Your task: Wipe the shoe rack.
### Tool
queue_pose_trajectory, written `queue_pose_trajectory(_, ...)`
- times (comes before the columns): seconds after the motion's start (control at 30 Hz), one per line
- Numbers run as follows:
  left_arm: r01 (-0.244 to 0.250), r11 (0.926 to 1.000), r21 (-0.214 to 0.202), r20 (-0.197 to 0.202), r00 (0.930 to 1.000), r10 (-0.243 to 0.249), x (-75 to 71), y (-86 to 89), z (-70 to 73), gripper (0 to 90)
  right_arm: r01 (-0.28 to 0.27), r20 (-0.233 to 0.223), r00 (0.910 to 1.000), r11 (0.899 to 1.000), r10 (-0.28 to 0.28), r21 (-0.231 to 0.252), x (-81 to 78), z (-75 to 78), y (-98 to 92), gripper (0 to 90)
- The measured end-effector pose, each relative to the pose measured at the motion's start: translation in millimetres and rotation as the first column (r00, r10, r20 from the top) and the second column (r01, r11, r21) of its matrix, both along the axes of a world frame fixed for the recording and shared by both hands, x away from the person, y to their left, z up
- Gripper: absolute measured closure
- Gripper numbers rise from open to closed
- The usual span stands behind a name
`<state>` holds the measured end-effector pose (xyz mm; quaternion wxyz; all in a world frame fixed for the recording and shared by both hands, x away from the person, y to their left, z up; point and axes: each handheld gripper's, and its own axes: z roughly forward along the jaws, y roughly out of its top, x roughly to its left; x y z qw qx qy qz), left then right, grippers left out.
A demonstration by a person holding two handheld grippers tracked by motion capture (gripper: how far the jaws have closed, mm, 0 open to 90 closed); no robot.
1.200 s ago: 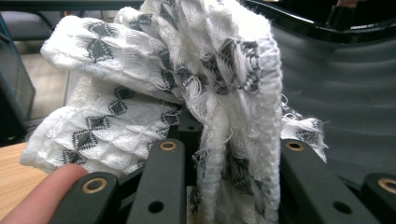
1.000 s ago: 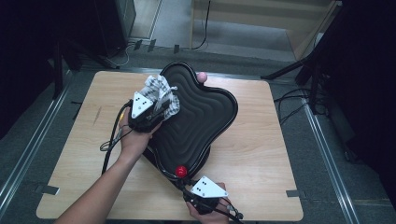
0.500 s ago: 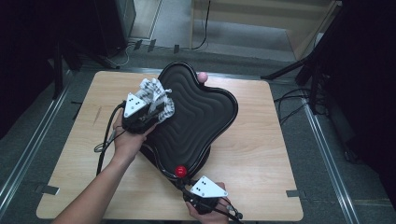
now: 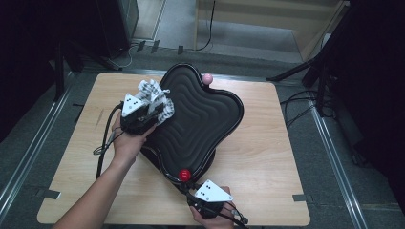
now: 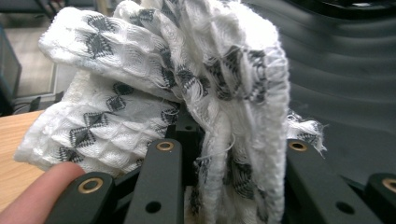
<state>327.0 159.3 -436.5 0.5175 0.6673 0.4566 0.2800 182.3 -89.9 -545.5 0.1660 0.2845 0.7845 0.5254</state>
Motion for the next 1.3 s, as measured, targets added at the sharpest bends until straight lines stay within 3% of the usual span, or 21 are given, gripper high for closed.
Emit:
queue_pose_trajectory(0.1, 0.054, 0.9979, 0.035, 0.017, 0.9984, -0.054, -7.2, -8.5, 0.1, 71.3, -0.001, 0.0, 1.0, 1.0, 0.001, 0.0, 0.1, 0.0, 0.1, 75.8)
queue_pose_trajectory(0.17, 0.049, 0.9967, 0.065, 0.034, 0.9981, -0.052, -8.5, -10.6, -0.1, 71.3, -0.001, -0.001, 1.0, 1.0, 0.001, 0.0, 0.2, 0.1, 0.1, 75.8)
queue_pose_trajectory(0.23, 0.048, 0.9977, 0.047, 0.022, 0.9985, -0.05, -6.5, -7.4, -0.6, 70.5, -0.001, -0.001, 1.0, 1.0, 0.001, 0.001, 0.3, 0.0, 0.1, 75.8)
queue_pose_trajectory(0.4, -0.018, 0.9977, 0.065, -0.003, 0.9998, 0.018, -3.8, 2.9, 0.0, 69.7, -0.001, 0.0, 1.0, 1.0, 0.001, 0.002, 0.3, -0.1, 0.1, 75.8)
queue_pose_trajectory(0.5, -0.012, 0.9993, 0.037, -0.027, 0.9995, 0.013, -6.3, 5.5, -0.5, 71.1, -0.002, 0.001, 1.0, 1.0, 0.002, 0.002, 0.3, -0.3, 0.1, 75.8)
queue_pose_trajectory(0.63, 0.042, 0.9972, 0.062, -0.013, 0.9991, -0.041, -19.9, -4.6, -3.0, 71.5, -0.002, 0.001, 1.0, 1.0, 0.002, 0.003, 0.5, -0.3, 0.3, 75.8)
queue_pose_trajectory(0.77, 0.048, 0.9962, 0.073, -0.002, 0.9988, -0.048, -23.8, -3.6, -5.9, 70.7, 0.001, -0.001, 1.0, 1.0, -0.001, 0.002, 0.2, -0.2, 0.9, 75.8)
queue_pose_trajectory(0.93, -0.018, 0.9985, 0.051, -0.018, 0.9997, 0.019, -20.7, 8.6, -9.1, 68.9, 0.002, 0.0, 1.0, 1.0, -0.002, 0.004, 0.1, -0.4, 0.9, 75.8)
queue_pose_trajectory(1.0, -0.016, 0.9991, 0.04, -0.029, 0.9994, 0.017, -21.4, 10.2, -9.1, 69.2, 0.002, 0.001, 1.0, 1.0, -0.002, 0.004, 0.1, -0.5, 1.0, 75.8)
queue_pose_trajectory(1.13, 0.031, 0.9963, 0.08, -0.005, 0.9995, -0.031, -28.6, 2.4, -9.7, 70.0, 0.002, 0.001, 1.0, 1.0, -0.002, 0.005, 0.1, -0.5, 0.9, 75.8)
queue_pose_trajectory(1.2, 0.027, 0.9964, 0.08, -0.005, 0.9996, -0.027, -28.4, 3.8, -10.2, 69.2, 0.002, 0.001, 1.0, 1.0, -0.002, 0.005, 0.0, -0.5, 1.0, 75.7)
queue_pose_trajectory(1.3, -0.023, 0.9969, 0.076, -0.004, 0.9997, 0.023, -26.7, 9.8, -12.6, 68.1, 0.004, 0.001, 1.0, 1.0, -0.004, 0.004, -0.2, -0.5, 1.1, 75.8)
